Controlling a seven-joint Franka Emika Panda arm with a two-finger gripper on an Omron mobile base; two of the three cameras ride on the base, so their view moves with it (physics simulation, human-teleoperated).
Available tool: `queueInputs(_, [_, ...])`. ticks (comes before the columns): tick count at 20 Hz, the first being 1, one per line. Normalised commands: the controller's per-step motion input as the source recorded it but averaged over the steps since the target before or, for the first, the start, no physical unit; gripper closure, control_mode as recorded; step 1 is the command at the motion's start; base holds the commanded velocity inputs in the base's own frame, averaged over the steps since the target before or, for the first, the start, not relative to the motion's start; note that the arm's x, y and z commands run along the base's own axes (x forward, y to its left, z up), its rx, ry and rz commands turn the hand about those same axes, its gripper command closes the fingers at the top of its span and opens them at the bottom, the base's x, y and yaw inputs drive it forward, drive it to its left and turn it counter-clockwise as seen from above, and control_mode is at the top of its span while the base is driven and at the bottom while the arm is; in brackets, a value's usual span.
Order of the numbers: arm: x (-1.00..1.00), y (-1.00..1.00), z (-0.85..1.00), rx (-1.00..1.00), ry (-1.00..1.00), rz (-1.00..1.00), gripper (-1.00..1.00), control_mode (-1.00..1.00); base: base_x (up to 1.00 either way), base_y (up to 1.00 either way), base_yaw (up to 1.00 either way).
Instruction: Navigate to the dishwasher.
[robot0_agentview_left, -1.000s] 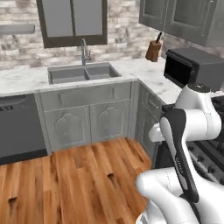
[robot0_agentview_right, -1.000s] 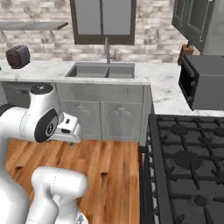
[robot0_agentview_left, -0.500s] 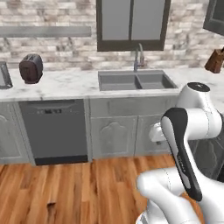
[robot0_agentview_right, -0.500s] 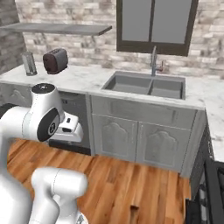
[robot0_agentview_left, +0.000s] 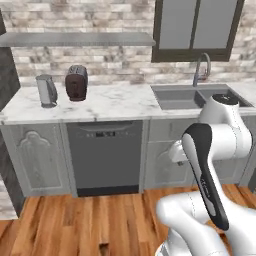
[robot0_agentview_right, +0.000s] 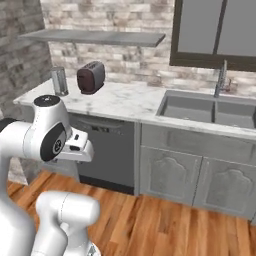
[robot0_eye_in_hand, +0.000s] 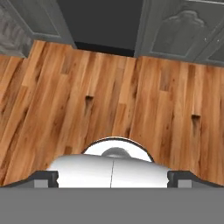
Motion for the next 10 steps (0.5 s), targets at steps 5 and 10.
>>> queueInputs(5, [0.00, 0.00, 0.00, 0.00, 0.00, 0.00, -1.00, 1.00, 0.76, 0.97, 0.00])
queueInputs(10, [0.00, 0.00, 0.00, 0.00, 0.00, 0.00, -1.00, 1.00, 0.78, 0.53, -0.05])
